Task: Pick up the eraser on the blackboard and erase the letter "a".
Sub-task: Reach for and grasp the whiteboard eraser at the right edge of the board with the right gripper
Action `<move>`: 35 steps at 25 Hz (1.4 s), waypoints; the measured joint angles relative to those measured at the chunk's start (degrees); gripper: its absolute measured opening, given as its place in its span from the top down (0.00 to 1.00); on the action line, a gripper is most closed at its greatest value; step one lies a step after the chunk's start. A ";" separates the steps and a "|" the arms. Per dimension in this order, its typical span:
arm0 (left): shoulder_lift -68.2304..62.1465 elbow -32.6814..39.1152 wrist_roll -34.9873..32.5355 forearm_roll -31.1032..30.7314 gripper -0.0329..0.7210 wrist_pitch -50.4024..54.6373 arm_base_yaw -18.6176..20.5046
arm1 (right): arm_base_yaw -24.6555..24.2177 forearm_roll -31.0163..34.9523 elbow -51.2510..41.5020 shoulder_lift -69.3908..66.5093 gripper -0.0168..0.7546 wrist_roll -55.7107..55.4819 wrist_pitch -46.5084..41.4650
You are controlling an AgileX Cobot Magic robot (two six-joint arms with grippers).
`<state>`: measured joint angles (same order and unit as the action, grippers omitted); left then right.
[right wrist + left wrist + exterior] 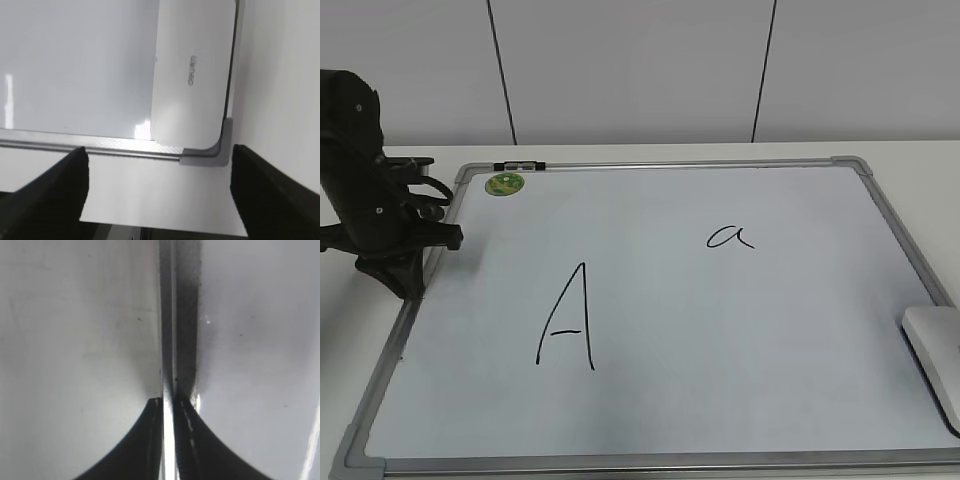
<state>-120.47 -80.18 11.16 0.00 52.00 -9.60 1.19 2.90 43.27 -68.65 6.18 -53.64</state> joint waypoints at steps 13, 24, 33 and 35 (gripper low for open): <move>0.00 0.00 0.00 0.42 0.90 0.00 0.00 | 0.00 -2.46 2.17 -16.19 0.14 -2.06 5.01; 0.00 0.00 0.00 0.64 0.90 0.00 0.00 | -0.43 -5.22 6.54 -22.14 0.14 -6.59 6.23; 0.00 0.00 0.00 0.72 0.90 0.00 0.00 | -3.25 -2.90 9.03 -26.24 0.14 -6.59 4.61; 0.00 0.00 0.00 0.72 0.90 0.00 0.00 | -3.53 -2.90 9.17 -26.22 0.14 -6.18 4.61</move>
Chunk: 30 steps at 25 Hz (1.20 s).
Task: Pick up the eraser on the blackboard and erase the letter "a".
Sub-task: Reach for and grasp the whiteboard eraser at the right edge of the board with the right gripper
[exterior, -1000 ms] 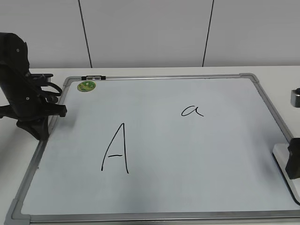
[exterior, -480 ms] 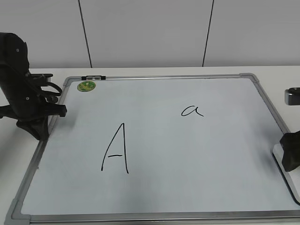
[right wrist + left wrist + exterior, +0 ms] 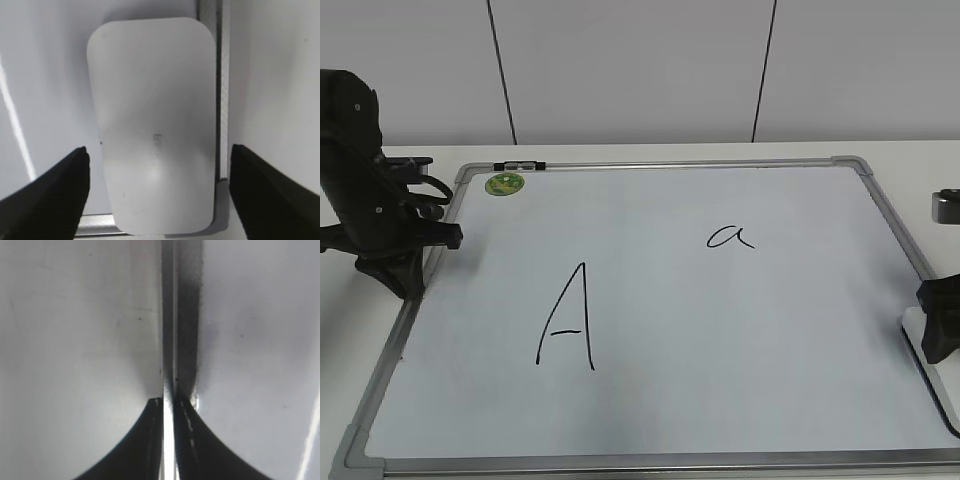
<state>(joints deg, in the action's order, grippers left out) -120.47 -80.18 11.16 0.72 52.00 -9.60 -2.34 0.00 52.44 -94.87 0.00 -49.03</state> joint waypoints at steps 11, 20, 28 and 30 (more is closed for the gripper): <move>0.00 0.00 0.00 0.05 0.90 0.00 0.00 | 0.00 0.44 0.00 -2.89 0.14 0.00 0.11; 0.00 0.00 0.00 0.05 0.90 0.00 0.00 | 0.00 0.66 0.13 -5.68 0.16 0.00 1.63; 0.00 0.00 0.00 0.28 0.90 0.00 0.00 | -0.09 0.66 0.13 -5.80 0.27 0.42 1.86; 0.00 0.00 0.00 0.37 0.90 0.00 0.00 | -0.09 0.66 0.13 -5.80 0.28 0.51 1.86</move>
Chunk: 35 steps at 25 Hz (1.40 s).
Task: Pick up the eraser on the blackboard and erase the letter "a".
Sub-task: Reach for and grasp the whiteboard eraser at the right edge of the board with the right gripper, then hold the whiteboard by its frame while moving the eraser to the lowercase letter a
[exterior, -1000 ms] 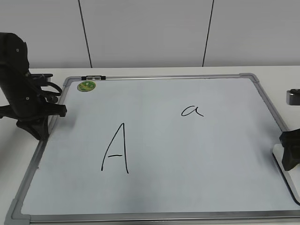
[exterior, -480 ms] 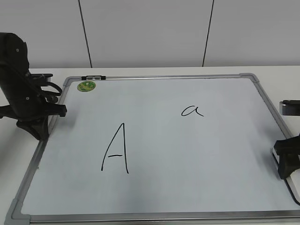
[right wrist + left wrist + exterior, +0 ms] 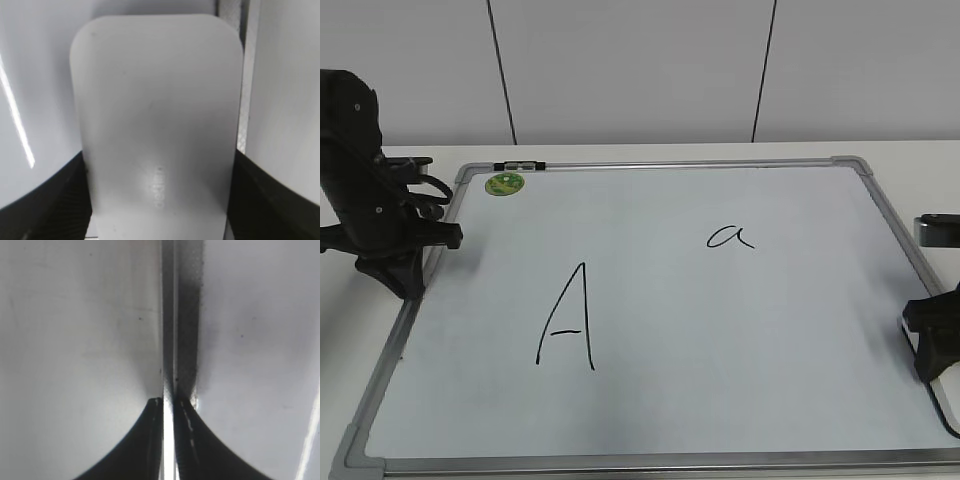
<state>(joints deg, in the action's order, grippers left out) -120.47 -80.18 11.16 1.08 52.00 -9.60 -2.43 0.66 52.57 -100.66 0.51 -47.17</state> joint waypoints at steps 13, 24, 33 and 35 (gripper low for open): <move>0.00 0.00 0.00 0.25 0.90 0.00 0.00 | 0.00 0.11 0.00 0.00 0.30 0.22 0.13; 0.00 0.00 0.00 0.37 0.90 0.00 0.00 | -0.04 3.02 6.78 -0.58 0.30 0.33 -10.42; 0.00 0.00 0.00 0.49 0.90 0.00 0.00 | 4.73 4.96 25.54 -8.75 0.30 1.33 -21.20; 0.00 0.00 0.00 0.49 0.90 0.00 0.00 | 6.70 4.96 28.23 -10.62 0.30 1.33 -21.20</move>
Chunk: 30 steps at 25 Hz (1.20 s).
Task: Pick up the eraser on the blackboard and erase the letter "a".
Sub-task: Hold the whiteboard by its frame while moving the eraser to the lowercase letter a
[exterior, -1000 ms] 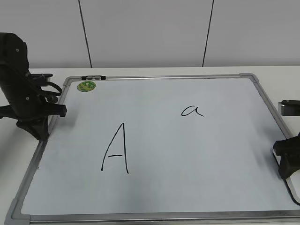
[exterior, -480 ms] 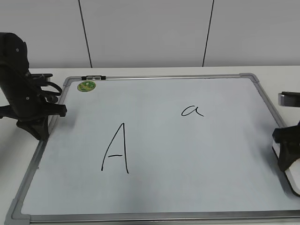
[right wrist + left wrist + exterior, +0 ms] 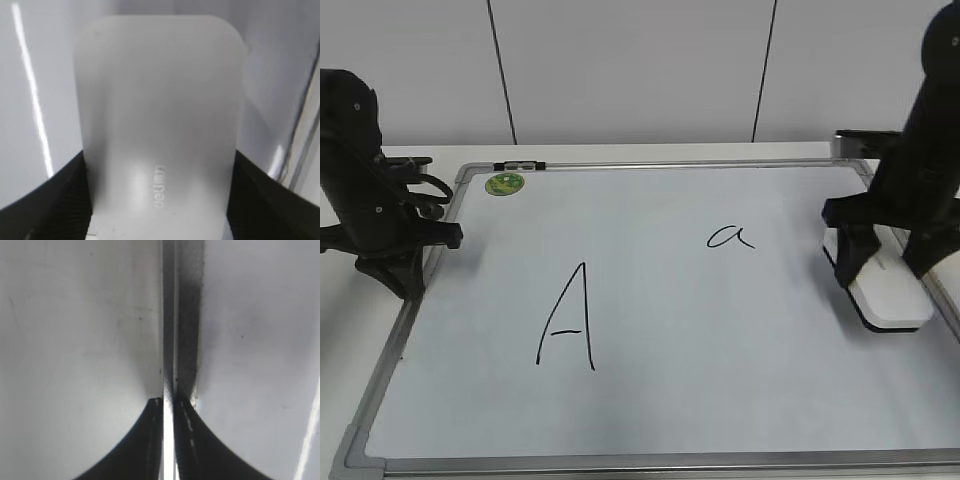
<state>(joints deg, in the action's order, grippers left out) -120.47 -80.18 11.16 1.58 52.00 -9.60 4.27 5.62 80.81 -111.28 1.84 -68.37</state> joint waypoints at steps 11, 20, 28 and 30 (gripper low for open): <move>0.00 0.00 0.00 0.00 0.90 0.00 0.00 | 6.23 -0.20 14.00 -10.15 0.30 0.09 -0.66; 0.00 0.00 0.00 0.07 0.90 0.00 0.00 | 7.04 0.36 21.11 -16.03 0.30 0.09 -0.90; 0.00 0.00 0.00 0.07 0.90 0.00 0.00 | 7.04 0.68 26.14 -18.39 0.30 0.13 -1.26; 0.00 0.00 0.00 0.07 0.90 0.00 0.00 | 7.04 1.06 27.07 -19.35 0.30 0.27 -1.26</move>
<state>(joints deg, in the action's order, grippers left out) -120.47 -80.18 11.16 1.65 52.00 -9.60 11.31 6.68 107.88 -130.63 2.10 -69.62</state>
